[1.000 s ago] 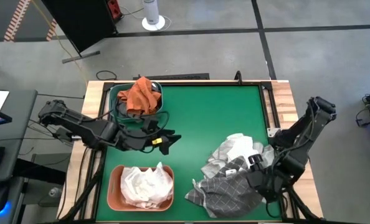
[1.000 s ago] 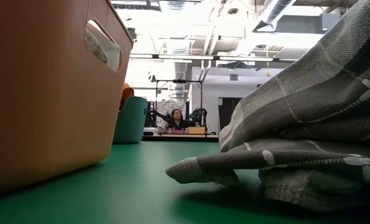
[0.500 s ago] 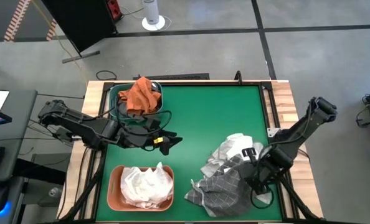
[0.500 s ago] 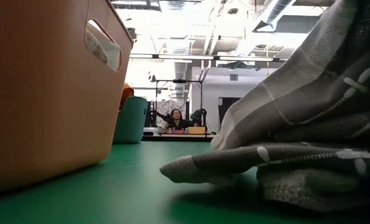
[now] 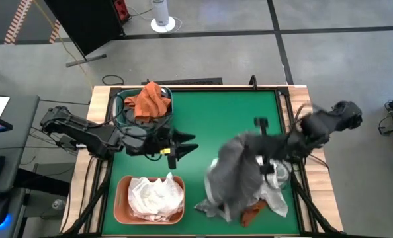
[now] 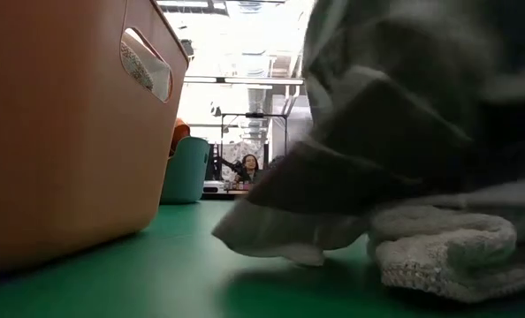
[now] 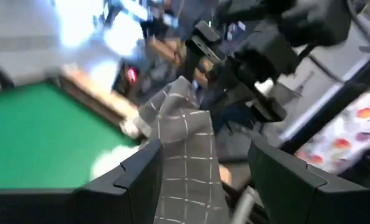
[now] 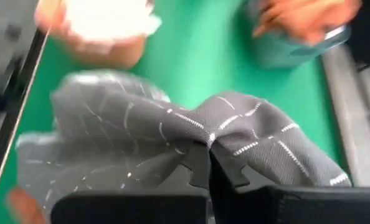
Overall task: Sort microfiber towel by color & place in baskets
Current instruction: Put the black and white microfiber towel into the green bin
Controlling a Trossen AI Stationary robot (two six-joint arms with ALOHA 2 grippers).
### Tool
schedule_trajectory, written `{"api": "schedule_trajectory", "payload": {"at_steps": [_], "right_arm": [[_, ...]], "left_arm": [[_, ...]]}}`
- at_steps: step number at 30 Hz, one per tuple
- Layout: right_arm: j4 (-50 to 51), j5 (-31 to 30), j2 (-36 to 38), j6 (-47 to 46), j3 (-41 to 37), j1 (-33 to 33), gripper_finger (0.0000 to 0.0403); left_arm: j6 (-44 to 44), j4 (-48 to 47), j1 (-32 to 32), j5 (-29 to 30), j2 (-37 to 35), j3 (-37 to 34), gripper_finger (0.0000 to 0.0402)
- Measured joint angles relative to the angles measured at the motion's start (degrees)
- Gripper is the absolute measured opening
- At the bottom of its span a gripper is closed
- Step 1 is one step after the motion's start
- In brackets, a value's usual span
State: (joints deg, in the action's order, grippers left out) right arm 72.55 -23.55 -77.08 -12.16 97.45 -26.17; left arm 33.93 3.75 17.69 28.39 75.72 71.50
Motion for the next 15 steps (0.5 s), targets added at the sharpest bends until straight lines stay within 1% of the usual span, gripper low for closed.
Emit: {"api": "schedule_trajectory", "payload": {"at_steps": [3, 8, 11, 15], "right_arm": [[-3.16, -1.8, 0.02, 3.01, 4.08, 5.21, 0.0019], [-11.58, -2.14, 0.02, 5.0, 6.55, 12.27, 0.0019], [-14.83, -2.08, -0.02, 5.11, 6.54, 14.07, 0.0019], [-15.66, -1.89, -0.37, 5.13, 6.53, 14.35, 0.0019]], "left_arm": [[-6.59, 4.37, -1.25, 1.82, 0.0, 0.0, 0.0224], [-10.31, 8.05, -4.02, 1.95, 0.0, 0.0, 0.0224], [-12.2, 8.19, -4.54, 2.59, 0.0, 0.0, 0.0225], [-15.29, 8.18, -4.46, 3.45, 0.02, 0.0, 0.0232]]}}
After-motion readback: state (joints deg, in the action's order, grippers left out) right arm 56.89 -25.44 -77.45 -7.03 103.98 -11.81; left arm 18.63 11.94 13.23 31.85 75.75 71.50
